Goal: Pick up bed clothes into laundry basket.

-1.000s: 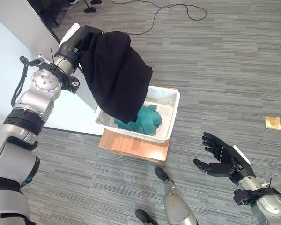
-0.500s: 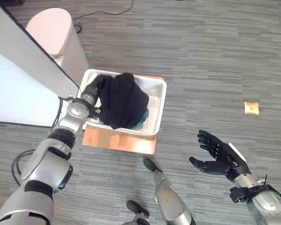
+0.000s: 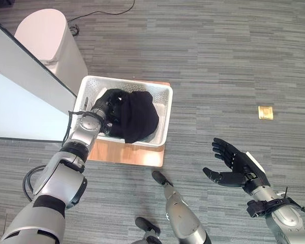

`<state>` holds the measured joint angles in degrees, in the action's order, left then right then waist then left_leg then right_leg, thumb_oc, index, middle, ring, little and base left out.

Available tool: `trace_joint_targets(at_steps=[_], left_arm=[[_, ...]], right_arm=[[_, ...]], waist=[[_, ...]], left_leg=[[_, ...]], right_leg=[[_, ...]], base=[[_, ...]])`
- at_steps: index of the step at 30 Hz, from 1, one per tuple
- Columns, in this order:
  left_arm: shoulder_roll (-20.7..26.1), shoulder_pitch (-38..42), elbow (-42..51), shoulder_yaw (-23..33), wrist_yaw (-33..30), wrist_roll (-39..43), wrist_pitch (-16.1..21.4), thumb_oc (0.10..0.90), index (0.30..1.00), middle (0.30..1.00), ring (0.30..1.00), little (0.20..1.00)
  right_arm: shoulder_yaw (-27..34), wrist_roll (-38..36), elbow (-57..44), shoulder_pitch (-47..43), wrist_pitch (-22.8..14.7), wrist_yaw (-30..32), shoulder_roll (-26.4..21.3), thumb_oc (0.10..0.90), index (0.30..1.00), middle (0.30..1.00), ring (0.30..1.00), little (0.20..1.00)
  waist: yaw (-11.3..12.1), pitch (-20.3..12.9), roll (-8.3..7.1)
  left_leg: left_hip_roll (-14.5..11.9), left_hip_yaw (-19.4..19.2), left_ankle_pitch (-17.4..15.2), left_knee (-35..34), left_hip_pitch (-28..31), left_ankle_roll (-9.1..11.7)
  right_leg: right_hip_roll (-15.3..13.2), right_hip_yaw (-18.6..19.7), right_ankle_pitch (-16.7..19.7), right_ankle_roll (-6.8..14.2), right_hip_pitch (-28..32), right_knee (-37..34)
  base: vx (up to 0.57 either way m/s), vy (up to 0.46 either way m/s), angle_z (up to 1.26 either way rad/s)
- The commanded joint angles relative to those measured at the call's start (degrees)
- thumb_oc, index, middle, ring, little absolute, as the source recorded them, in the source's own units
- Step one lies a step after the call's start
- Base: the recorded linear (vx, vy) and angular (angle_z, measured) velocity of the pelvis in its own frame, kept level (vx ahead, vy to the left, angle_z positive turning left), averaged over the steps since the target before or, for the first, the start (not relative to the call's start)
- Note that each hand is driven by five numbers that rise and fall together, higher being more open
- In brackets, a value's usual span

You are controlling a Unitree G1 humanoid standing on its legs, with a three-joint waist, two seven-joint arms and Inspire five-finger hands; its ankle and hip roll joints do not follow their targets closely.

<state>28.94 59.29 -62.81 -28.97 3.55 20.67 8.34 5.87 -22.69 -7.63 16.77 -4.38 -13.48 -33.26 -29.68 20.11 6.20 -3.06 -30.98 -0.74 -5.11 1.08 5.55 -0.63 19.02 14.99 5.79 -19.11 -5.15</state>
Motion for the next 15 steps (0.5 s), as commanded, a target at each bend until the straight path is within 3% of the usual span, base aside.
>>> trace_joint_targets(at_steps=[1,2,5,6,10,13,15], left_arm=[[6.3,8.4,4.3,1.9,-2.3,3.5,6.0,0.8,0.9,0.9,0.9,0.9],[9.6,10.1,10.1,-1.0,-1.9,3.8,7.2,0.8,0.9,0.9,0.9,0.9],[12.9,10.8,15.9,-2.5,-2.0,4.3,8.3,0.8,0.9,0.9,0.9,0.9],[15.9,10.4,21.1,-2.7,-2.4,5.4,9.9,0.8,0.9,0.9,0.9,0.9],[20.8,7.9,30.8,-0.6,-3.3,7.1,11.8,0.8,0.9,0.9,0.9,0.9],[25.3,2.2,40.7,6.2,-5.3,9.1,14.2,0.8,0.9,0.9,0.9,0.9],[26.7,-4.9,47.4,14.0,-6.9,9.9,15.9,0.8,0.9,0.9,0.9,0.9]], right_arm=[[3.6,-0.7,-4.8,1.9,-4.1,0.3,-2.1,0.8,0.9,0.9,0.9,0.9],[4.1,-0.5,-4.7,2.4,-4.1,-0.2,-2.6,0.8,0.9,0.9,0.9,0.9],[4.6,-0.5,-4.9,3.0,-4.2,-0.7,-2.8,0.8,0.9,0.9,0.9,0.9],[4.8,-0.1,-4.9,3.5,-4.2,-0.9,-2.6,0.8,0.9,0.9,0.9,0.9],[5.8,0.5,-4.4,3.7,-4.7,-0.1,-2.1,0.8,0.9,0.9,0.9,0.9],[9.1,1.9,-3.3,1.7,-5.8,2.4,-2.9,0.8,0.9,0.9,0.9,0.9],[12.0,3.9,-1.9,-0.3,-6.9,5.5,-4.0,0.8,0.9,0.9,0.9,0.9]], waist=[[-0.2,-5.2,-0.45],[1.1,-5.9,0.58],[2.2,-6.4,1.11],[3.7,-7.0,1.55],[5.6,-8.0,1.65],[7.4,-8.8,1.06],[8.9,-9.6,0.1]], left_leg=[[-2.1,2.4,1.9,0.1,-0.7,2.2],[-2.0,3.5,1.9,0.1,-0.4,2.2],[-1.8,4.4,1.9,0.1,0.0,2.1],[-1.7,5.4,1.9,0.1,0.4,2.1],[-1.5,6.9,1.7,0.1,0.9,2.0],[-1.4,7.0,1.4,0.1,1.4,1.9],[-1.4,7.0,1.2,0.1,1.8,1.7]], right_leg=[[-4.7,-4.2,-8.4,6.7,7.7,0.3],[-5.2,-5.2,-8.8,6.6,8.8,0.2],[-5.6,-6.2,-9.1,6.5,9.9,0.2],[-5.9,-7.2,-9.3,6.5,10.8,0.2],[-6.4,-8.7,-9.8,6.5,12.2,0.4],[-6.6,-9.4,-9.8,6.8,13.0,0.4],[-6.6,-9.5,-9.4,6.9,13.2,0.4]], base=[[0.01,-0.017,0.15],[0.01,-0.017,0.17],[0.01,-0.025,0.18],[0.0,-0.024,0.32],[0.0,-0.017,0.34],[-0.02,0.013,0.18],[-0.02,0.018,0.02]])
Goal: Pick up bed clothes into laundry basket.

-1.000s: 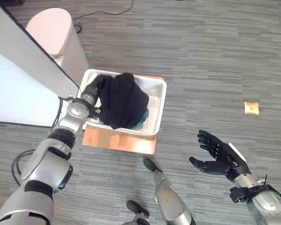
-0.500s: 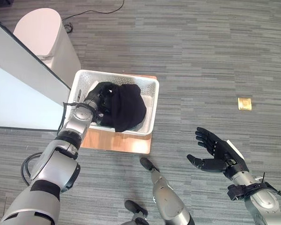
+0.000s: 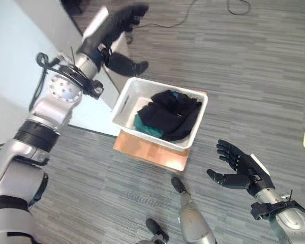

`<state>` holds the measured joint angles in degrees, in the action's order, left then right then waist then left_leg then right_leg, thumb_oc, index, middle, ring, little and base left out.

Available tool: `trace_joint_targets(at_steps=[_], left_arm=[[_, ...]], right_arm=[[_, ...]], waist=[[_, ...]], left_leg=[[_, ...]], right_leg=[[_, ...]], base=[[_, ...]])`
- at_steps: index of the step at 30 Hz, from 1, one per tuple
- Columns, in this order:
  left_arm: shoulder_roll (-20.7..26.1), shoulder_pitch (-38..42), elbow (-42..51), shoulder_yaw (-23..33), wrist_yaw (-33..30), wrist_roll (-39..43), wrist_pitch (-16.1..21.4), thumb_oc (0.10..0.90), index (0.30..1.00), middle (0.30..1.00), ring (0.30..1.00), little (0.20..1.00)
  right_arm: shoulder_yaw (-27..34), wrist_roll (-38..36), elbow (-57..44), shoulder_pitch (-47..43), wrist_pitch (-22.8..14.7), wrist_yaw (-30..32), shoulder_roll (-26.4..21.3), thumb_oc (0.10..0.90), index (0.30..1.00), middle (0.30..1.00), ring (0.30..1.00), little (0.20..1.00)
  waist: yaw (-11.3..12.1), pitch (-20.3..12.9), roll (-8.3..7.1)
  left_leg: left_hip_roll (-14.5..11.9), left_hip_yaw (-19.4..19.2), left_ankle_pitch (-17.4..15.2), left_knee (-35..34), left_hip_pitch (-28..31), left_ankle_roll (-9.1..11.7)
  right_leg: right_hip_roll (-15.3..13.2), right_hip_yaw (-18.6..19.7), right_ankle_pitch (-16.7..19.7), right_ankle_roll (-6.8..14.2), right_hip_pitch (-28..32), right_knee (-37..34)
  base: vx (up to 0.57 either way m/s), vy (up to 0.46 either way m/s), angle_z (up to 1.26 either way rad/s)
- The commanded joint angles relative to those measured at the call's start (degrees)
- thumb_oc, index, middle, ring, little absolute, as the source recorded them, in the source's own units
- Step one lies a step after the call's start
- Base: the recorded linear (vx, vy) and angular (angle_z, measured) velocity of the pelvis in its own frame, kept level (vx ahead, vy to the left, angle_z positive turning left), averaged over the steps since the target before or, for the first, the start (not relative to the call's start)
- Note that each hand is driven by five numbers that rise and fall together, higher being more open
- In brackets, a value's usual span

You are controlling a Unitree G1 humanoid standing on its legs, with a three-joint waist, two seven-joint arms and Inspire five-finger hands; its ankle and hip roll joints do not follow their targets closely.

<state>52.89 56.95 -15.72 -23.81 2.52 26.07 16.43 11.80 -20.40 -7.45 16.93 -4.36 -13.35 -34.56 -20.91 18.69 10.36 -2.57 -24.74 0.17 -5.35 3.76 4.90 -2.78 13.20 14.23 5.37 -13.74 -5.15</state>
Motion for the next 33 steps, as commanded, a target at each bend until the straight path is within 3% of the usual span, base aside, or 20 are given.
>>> trace_joint_targets(at_steps=[1,6,8,10,12,13,15,16,17,18,19,20,22,25,26,29,30,31,32,33], left_arm=[[1.6,-10.4,5.7,16.5,-6.9,4.3,9.2,0.8,0.9,0.9,0.9,0.9],[-8.4,-28.6,16.7,30.5,-8.0,4.2,10.8,0.8,0.9,0.9,0.9,0.9],[-16.5,-35.8,18.8,31.1,-6.3,7.3,9.8,0.8,0.9,0.9,0.9,0.9],[-18.3,-37.7,19.4,31.2,-5.7,7.8,9.5,0.8,0.9,0.9,0.9,0.9],[-20.7,-40.0,19.4,29.5,-5.0,8.5,8.1,0.8,0.9,0.9,0.9,0.9],[-23.3,-43.0,19.1,29.3,-4.2,9.3,7.7,0.8,0.9,0.9,0.9,0.9],[-25.3,-44.9,19.6,29.9,-4.0,10.4,7.6,0.8,0.9,0.9,0.9,0.9],[-29.3,-48.0,20.6,30.8,-4.5,12.3,7.7,0.8,0.9,0.9,0.9,0.9],[-29.4,-48.1,20.7,30.8,-4.5,12.3,7.6,0.8,0.9,0.9,0.9,0.9],[-30.1,-48.9,20.9,30.8,-4.9,12.3,7.7,0.8,0.9,0.9,0.9,0.9],[-31.7,-49.8,21.0,30.1,-5.6,13.6,7.9,0.8,0.9,0.9,0.9,0.9],[-31.6,-49.8,21.1,30.0,-5.6,13.7,7.9,0.8,0.9,0.9,0.9,0.9],[-33.6,-52.9,23.2,30.3,-7.4,11.5,6.8,0.8,0.9,0.9,0.9,0.9],[-33.8,-57.6,24.7,30.9,-7.3,8.3,5.3,0.8,0.9,0.9,0.9,0.9],[-34.3,-59.7,25.5,30.8,-6.3,8.0,4.0,0.8,0.9,0.9,0.9,0.9],[-33.1,-64.2,25.0,30.7,-4.3,6.4,1.3,0.8,0.9,0.9,0.9,0.9],[-33.1,-64.2,25.1,30.8,-4.3,6.4,1.3,0.8,0.9,0.9,0.9,0.9],[-33.3,-64.9,24.2,31.2,-3.7,7.9,0.7,0.8,0.9,0.9,0.9,0.9],[-33.2,-65.0,24.3,31.2,-3.7,7.9,0.7,0.8,0.9,0.9,0.9,0.9],[-32.8,-64.5,24.5,30.9,-3.4,7.8,0.4,0.8,0.9,0.9,0.9,0.9]], right_arm=[[9.3,4.2,-1.9,-2.4,-7.3,7.3,-4.3,0.8,0.9,0.9,0.9,0.9],[13.2,7.7,-2.6,-8.1,-8.6,11.9,-8.1,0.8,0.9,0.9,0.9,0.9],[12.4,6.4,-3.8,-12.0,-9.5,12.2,-8.6,0.8,0.9,0.9,0.9,0.9],[12.7,6.2,-4.3,-11.9,-9.6,12.0,-8.2,0.8,0.9,0.9,0.9,0.9],[11.6,5.3,-4.2,-13.3,-10.0,12.0,-7.4,0.8,0.9,0.9,0.9,0.9],[10.2,4.1,-3.7,-13.6,-10.3,11.5,-6.9,0.8,0.9,0.9,0.9,0.9],[9.4,4.5,-3.1,-14.1,-10.4,12.0,-7.1,0.8,0.9,0.9,0.9,0.9],[8.9,5.9,-3.0,-14.3,-10.7,12.9,-7.0,0.8,0.9,0.9,0.9,0.9],[8.8,5.9,-3.0,-14.3,-10.7,12.9,-7.0,0.8,0.9,0.9,0.9,0.9],[8.3,5.8,-2.8,-14.8,-11.0,13.3,-7.1,0.8,0.9,0.9,0.9,0.9],[7.1,4.4,-3.1,-14.9,-12.1,13.9,-6.4,0.8,0.9,0.9,0.9,0.9],[7.2,4.4,-3.0,-14.8,-12.1,13.9,-6.4,0.8,0.9,0.9,0.9,0.9],[2.8,2.7,-6.0,-14.7,-12.2,12.5,-2.9,0.8,0.9,0.9,0.9,0.9],[0.1,1.6,-6.1,-14.6,-12.1,10.3,-1.3,0.8,0.9,0.9,0.9,0.9],[-1.3,1.3,-5.3,-14.6,-11.3,10.1,-0.7,0.8,0.9,0.9,0.9,0.9],[-7.5,0.0,-3.9,-16.0,-9.8,8.8,1.9,0.8,0.9,0.9,0.9,0.9],[-7.5,0.0,-3.9,-16.0,-9.8,8.8,2.0,0.8,0.9,0.9,0.9,0.9],[-8.6,-2.1,-3.9,-14.4,-9.5,8.0,4.5,0.8,0.9,0.9,0.9,0.9],[-8.6,-2.1,-3.9,-14.3,-9.5,8.0,4.6,0.8,0.9,0.9,0.9,0.9],[-8.3,-2.7,-4.4,-12.3,-9.4,7.6,5.8,0.8,0.9,0.9,0.9,0.9]], waist=[[1.5,-8.8,-5.27],[4.4,-10.4,-7.07],[6.7,-10.1,-7.61],[6.9,-9.8,-7.71],[7.6,-9.4,-7.93],[7.5,-9.9,-8.52],[8.2,-10.7,-8.55],[9.5,-11.8,-9.34],[9.4,-12.0,-9.3],[10.3,-12.1,-9.64],[11.9,-11.8,-10.48],[11.7,-11.8,-10.48],[14.9,-10.2,-12.5],[16.7,-9.3,-13.96],[17.3,-8.4,-14.58],[17.1,-7.9,-16.94],[17.0,-7.9,-16.92],[16.4,-8.5,-16.75],[16.3,-8.7,-16.83],[15.5,-9.3,-16.51]], left_leg=[[-1.6,1.0,-0.6,0.3,-0.4,2.0],[-1.1,3.3,-1.2,0.3,0.2,0.9],[-0.4,7.3,-1.6,0.3,1.5,-0.2],[-0.2,9.0,-1.7,0.3,1.9,-0.3],[0.3,14.7,-1.3,0.3,1.9,-0.4],[0.2,19.8,-0.2,0.3,1.7,0.1],[0.1,21.7,0.2,0.3,1.5,0.5],[0.0,26.5,0.9,0.3,1.1,0.5],[0.1,26.6,0.5,0.3,1.3,0.4],[-0.1,29.6,1.6,0.9,0.4,0.6],[0.3,36.2,2.4,3.3,-2.7,0.7],[0.3,36.6,2.3,3.7,-3.0,0.7],[0.7,42.5,4.7,5.4,-7.1,2.6],[-1.4,41.9,7.6,7.4,-11.4,3.9],[-1.9,39.0,7.6,8.8,-12.6,3.6],[-6.7,16.8,0.3,24.9,-12.0,0.1],[-6.8,16.8,0.2,25.2,-12.3,0.1],[-9.3,8.6,-2.2,32.8,-8.2,-0.2],[-9.2,8.7,-2.0,32.7,-8.3,-0.2],[-10.0,5.0,-3.3,33.4,-5.2,-0.1]], right_leg=[[-4.6,-3.6,-9.0,7.6,8.3,0.5],[-5.5,-4.7,-10.6,7.1,8.9,3.8],[-5.2,-5.4,-13.9,6.1,8.0,13.2],[-5.2,-5.7,-15.0,5.8,7.8,16.4],[-4.3,-4.6,-17.7,5.1,7.7,22.2],[-1.1,0.6,-20.7,3.4,9.2,23.3],[-0.3,2.4,-20.8,2.7,10.3,21.7],[1.6,8.3,-22.4,2.0,13.0,19.5],[1.4,8.0,-22.7,1.9,13.3,19.4],[2.9,11.6,-23.1,1.9,14.2,18.8],[6.1,18.6,-24.0,0.8,15.9,17.9],[6.2,18.3,-23.9,0.8,15.9,17.9],[7.0,12.1,-23.3,-1.9,17.9,16.1],[7.7,7.0,-22.1,-2.8,19.3,12.9],[7.3,4.7,-21.7,-2.9,19.4,12.3],[4.5,-4.5,-18.1,-4.0,17.7,8.0],[4.6,-4.5,-17.8,-4.0,17.6,7.8],[4.3,-11.0,-17.1,-5.1,16.9,5.7],[4.3,-11.1,-16.9,-5.1,16.8,5.7],[4.7,-14.6,-17.2,-5.0,16.2,5.6]], base=[[0.02,0.05,-0.05],[-0.01,0.041,-0.03],[-0.04,0.098,0.3],[-0.06,0.018,0.64],[-0.09,-0.066,1.07],[-0.04,-0.079,1.63],[0.0,-0.156,2.29],[0.06,-0.195,1.98],[0.07,-0.228,1.69],[-0.04,-0.282,1.7],[-0.07,-0.29,1.82],[-0.2,-0.451,2.57],[-0.31,-0.483,2.65],[-0.22,-0.34,2.16],[-0.26,-0.131,1.46],[-0.42,-0.198,1.34],[-0.46,-0.196,1.85],[-0.27,-0.099,1.27],[-0.32,-0.146,1.21],[-0.21,-0.065,1.88]])
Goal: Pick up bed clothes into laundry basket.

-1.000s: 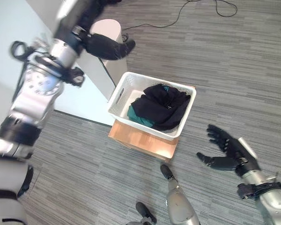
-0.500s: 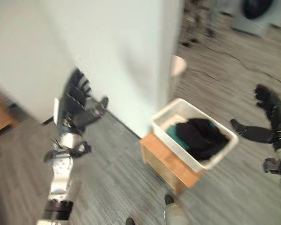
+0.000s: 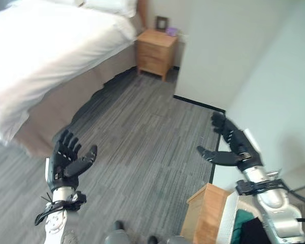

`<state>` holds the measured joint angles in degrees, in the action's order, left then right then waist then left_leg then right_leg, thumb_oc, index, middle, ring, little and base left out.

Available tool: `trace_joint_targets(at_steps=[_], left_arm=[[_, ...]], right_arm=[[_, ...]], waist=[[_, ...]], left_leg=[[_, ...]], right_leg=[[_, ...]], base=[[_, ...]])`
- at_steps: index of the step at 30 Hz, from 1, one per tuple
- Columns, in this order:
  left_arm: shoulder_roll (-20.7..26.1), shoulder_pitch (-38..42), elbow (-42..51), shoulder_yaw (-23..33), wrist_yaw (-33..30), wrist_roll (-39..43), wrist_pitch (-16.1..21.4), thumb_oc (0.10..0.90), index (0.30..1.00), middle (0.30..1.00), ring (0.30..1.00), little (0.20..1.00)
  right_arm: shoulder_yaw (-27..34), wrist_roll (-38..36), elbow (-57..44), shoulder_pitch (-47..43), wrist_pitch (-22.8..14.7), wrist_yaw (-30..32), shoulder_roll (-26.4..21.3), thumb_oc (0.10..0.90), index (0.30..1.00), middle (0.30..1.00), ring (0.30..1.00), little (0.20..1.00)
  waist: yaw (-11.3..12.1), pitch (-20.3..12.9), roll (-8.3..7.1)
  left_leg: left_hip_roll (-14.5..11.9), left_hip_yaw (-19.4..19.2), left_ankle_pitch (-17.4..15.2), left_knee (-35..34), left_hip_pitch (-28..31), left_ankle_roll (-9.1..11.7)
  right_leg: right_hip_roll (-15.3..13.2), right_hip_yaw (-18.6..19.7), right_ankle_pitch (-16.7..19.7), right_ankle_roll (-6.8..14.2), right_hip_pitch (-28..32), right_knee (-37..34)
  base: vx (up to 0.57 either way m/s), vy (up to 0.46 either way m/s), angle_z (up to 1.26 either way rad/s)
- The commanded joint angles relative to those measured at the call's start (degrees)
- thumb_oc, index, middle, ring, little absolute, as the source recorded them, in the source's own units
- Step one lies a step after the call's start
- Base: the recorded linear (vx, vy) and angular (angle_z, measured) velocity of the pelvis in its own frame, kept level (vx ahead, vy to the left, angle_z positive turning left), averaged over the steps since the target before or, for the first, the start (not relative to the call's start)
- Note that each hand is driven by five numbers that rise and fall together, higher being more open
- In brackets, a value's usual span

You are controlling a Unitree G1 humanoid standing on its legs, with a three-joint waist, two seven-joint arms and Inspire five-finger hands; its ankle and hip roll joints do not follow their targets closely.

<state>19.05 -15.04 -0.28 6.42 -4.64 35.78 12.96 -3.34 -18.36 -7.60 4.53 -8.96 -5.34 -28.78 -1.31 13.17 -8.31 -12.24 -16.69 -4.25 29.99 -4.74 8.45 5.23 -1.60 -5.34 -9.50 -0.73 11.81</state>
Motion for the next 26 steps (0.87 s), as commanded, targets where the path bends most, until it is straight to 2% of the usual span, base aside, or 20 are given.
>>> trace_joint_targets(at_steps=[1,2,3,4,5,6,7,9,10,11,12,13,14,15,16,20,21,23,24,26], left_arm=[[1.7,10.2,8.1,-1.6,3.4,-2.8,3.6,0.8,0.9,0.9,0.9,0.9],[1.7,10.3,8.1,-1.6,3.4,-2.8,3.6,0.8,0.9,0.9,0.9,0.9],[1.6,15.3,6.0,-4.7,2.8,-1.6,3.4,0.8,0.9,0.9,0.9,0.9],[1.5,15.8,5.5,-5.0,2.8,-1.5,3.6,0.8,0.9,0.9,0.9,0.9],[0.8,20.1,5.5,-8.6,1.9,-0.4,3.4,0.8,0.9,0.9,0.9,0.9],[0.8,20.4,5.4,-8.9,1.7,-0.3,3.4,0.8,0.9,0.9,0.9,0.9],[0.8,21.8,5.3,-11.0,1.4,0.3,2.8,0.8,0.9,0.9,0.9,0.9],[2.1,19.8,5.6,-10.0,0.8,-1.1,2.5,0.8,0.9,0.9,0.9,0.9],[2.1,19.8,5.8,-10.0,0.7,-1.1,2.4,0.8,0.9,0.9,0.9,0.9],[2.2,18.6,4.3,-9.6,0.3,-1.2,2.1,0.8,0.9,0.9,0.9,0.9],[2.7,17.8,3.4,-9.5,0.5,-1.3,2.2,0.8,0.9,0.9,0.9,0.9],[2.7,17.8,3.4,-9.4,0.6,-1.3,2.2,0.8,0.9,0.9,0.9,0.9],[4.0,16.0,0.9,-9.0,0.4,-2.6,3.5,0.8,0.9,0.9,0.9,0.9],[4.0,15.7,-0.7,-9.4,0.6,-2.8,3.6,0.8,0.9,0.9,0.9,0.9],[3.9,15.4,-1.7,-9.8,0.7,-3.0,3.6,0.8,0.9,0.9,0.9,0.9],[4.6,14.0,-1.9,-9.8,-0.3,-7.7,2.3,0.8,0.9,0.9,0.9,0.9],[3.5,12.6,-2.6,-8.9,-0.9,-8.8,1.4,0.8,0.9,0.9,0.9,0.9],[2.9,11.6,-2.9,-8.6,-1.5,-8.8,1.1,0.8,0.9,0.9,0.9,0.9],[1.7,10.2,-1.9,-9.0,-1.5,-7.8,0.8,0.8,0.9,0.9,0.9,0.9],[1.4,9.4,-1.2,-9.4,-1.2,-7.4,0.4,0.8,0.9,0.9,0.9,0.9]], right_arm=[[9.1,-5.4,-5.3,5.2,-4.8,0.0,2.7,0.8,0.9,0.9,0.9,0.9],[9.2,-5.4,-5.3,5.2,-4.8,0.0,2.7,0.8,0.9,0.9,0.9,0.9],[10.1,-6.0,-4.7,8.3,-4.7,0.4,4.8,0.8,0.9,0.9,0.9,0.9],[10.4,-5.9,-4.7,8.4,-4.7,0.4,4.8,0.8,0.9,0.9,0.9,0.9],[11.1,-5.1,-4.5,9.8,-4.6,2.4,5.4,0.8,0.9,0.9,0.9,0.9],[11.3,-5.0,-4.4,9.7,-4.7,2.5,5.4,0.8,0.9,0.9,0.9,0.9],[13.0,-6.7,-3.5,10.3,-5.4,5.0,6.9,0.8,0.9,0.9,0.9,0.9],[14.4,-6.1,-2.8,10.9,-5.1,6.3,7.8,0.8,0.9,0.9,0.9,0.9],[14.4,-6.1,-2.8,10.9,-5.1,6.3,7.8,0.8,0.9,0.9,0.9,0.9],[14.5,-6.7,-2.6,10.3,-5.4,6.5,9.2,0.8,0.9,0.9,0.9,0.9],[14.3,-6.8,-2.2,9.7,-5.5,6.4,9.9,0.8,0.9,0.9,0.9,0.9],[14.3,-6.8,-2.2,9.7,-5.5,6.4,9.9,0.8,0.9,0.9,0.9,0.9],[13.2,-6.9,-2.1,8.4,-5.7,6.2,10.5,0.8,0.9,0.9,0.9,0.9],[12.6,-7.5,-1.2,8.2,-5.8,6.0,10.7,0.8,0.9,0.9,0.9,0.9],[12.3,-8.0,-0.8,8.4,-5.8,6.0,11.0,0.8,0.9,0.9,0.9,0.9],[12.1,-7.6,0.3,7.8,-5.8,7.1,11.6,0.8,0.9,0.9,0.9,0.9],[10.7,-7.4,1.6,6.7,-5.2,7.3,12.1,0.8,0.9,0.9,0.9,0.9],[9.0,-7.7,2.9,5.5,-5.0,7.6,12.5,0.8,0.9,0.9,0.9,0.9],[7.3,-9.9,4.5,4.4,-5.1,8.0,12.7,0.8,0.9,0.9,0.9,0.9],[6.6,-10.8,4.8,4.2,-5.0,8.1,12.8,0.8,0.9,0.9,0.9,0.9]], waist=[[-7.6,-5.0,3.54],[-7.7,-5.0,3.54],[-11.0,-6.3,5.91],[-11.6,-6.3,6.07],[-13.4,-7.1,7.03],[-13.7,-7.1,7.19],[-15.1,-6.7,7.82],[-14.4,-5.3,8.49],[-14.9,-5.5,8.34],[-14.8,-3.8,8.26],[-15.5,-2.9,7.89],[-15.5,-3.0,7.82],[-16.0,-2.5,7.2],[-16.2,-2.7,7.5],[-15.9,-2.8,7.79],[-14.0,-4.2,7.54],[-12.0,-5.6,6.82],[-11.3,-6.1,6.49],[-10.2,-7.2,5.96],[-9.8,-7.7,5.73]], left_leg=[[-0.1,-7.0,-1.5,-3.6,9.4,-2.7],[-0.1,-6.9,-1.5,-3.6,9.3,-2.7],[-1.0,-13.1,-4.7,-7.7,14.2,-1.2],[-0.9,-12.3,-4.7,-8.0,14.0,-1.4],[-1.1,-19.3,-6.5,-11.6,15.0,-1.5],[-0.9,-18.7,-6.4,-12.0,14.8,-1.7],[-0.5,-20.2,-7.5,-15.3,13.5,-2.9],[3.6,-14.3,-7.6,-22.3,12.7,-3.9],[4.2,-13.9,-7.1,-23.1,12.6,-4.3],[5.1,-11.8,-6.2,-27.1,12.9,-5.5],[5.7,-10.5,-6.0,-27.9,12.8,-6.3],[5.8,-10.6,-6.0,-28.0,12.8,-6.4],[5.7,-7.4,-4.1,-28.5,10.8,-6.6],[5.9,-4.6,-3.0,-29.5,10.2,-6.7],[6.5,-1.5,-2.0,-30.4,9.7,-6.7],[7.5,1.4,-0.6,-32.7,9.7,-7.2],[8.4,1.6,-0.2,-32.9,9.7,-7.1],[8.3,0.9,0.3,-33.4,10.0,-6.9],[8.1,0.3,0.7,-34.0,10.0,-6.5],[8.1,-0.1,0.8,-34.2,10.2,-6.4]], right_leg=[[-2.8,-7.5,1.6,10.2,1.9,-11.2],[-2.8,-7.6,1.5,10.2,1.9,-11.2],[-3.7,-16.1,-0.1,10.5,0.3,-10.7],[-3.9,-17.0,-0.4,10.7,0.3,-10.4],[-7.0,-25.6,0.3,11.0,-1.3,-10.6],[-7.2,-26.3,0.4,11.2,-1.3,-10.5],[-9.8,-29.3,2.1,12.1,-3.2,-9.4],[-12.9,-31.2,5.9,15.0,-5.2,-7.3],[-13.5,-31.6,6.0,15.3,-5.4,-7.0],[-15.9,-29.1,8.4,17.8,-8.6,-0.3],[-16.6,-22.9,8.8,20.3,-11.6,4.2],[-16.8,-22.8,8.8,20.4,-11.8,4.4],[-12.9,-7.1,8.5,22.1,-13.4,4.4],[-9.5,1.4,7.4,21.5,-12.8,4.9],[-8.6,7.1,7.2,21.5,-11.2,5.2],[-10.3,8.5,6.7,20.0,-5.8,1.6],[-11.3,6.7,5.1,19.4,-3.4,-3.7],[-10.9,6.6,5.5,19.3,-2.1,-6.6],[-9.8,7.7,5.8,19.0,-0.8,-11.7],[-9.7,8.1,6.2,18.9,-0.1,-13.1]], base=[[-0.2,-0.063,2.41],[-0.27,0.078,3.25],[-0.13,0.097,3.19],[-0.33,0.2,3.44],[-0.19,0.116,3.1],[-0.29,0.272,2.87],[-0.17,0.276,3.32],[-0.21,0.337,2.82],[-0.14,0.339,1.34],[-0.11,0.291,1.35],[-0.1,0.277,1.35],[-0.22,0.137,1.5],[-0.21,0.077,1.19],[-0.21,0.115,0.96],[-0.03,0.1,1.29],[0.02,0.028,1.43],[0.02,0.03,0.6],[0.03,-0.035,-0.03],[0.03,-0.088,-0.25],[0.02,-0.036,-0.16]])
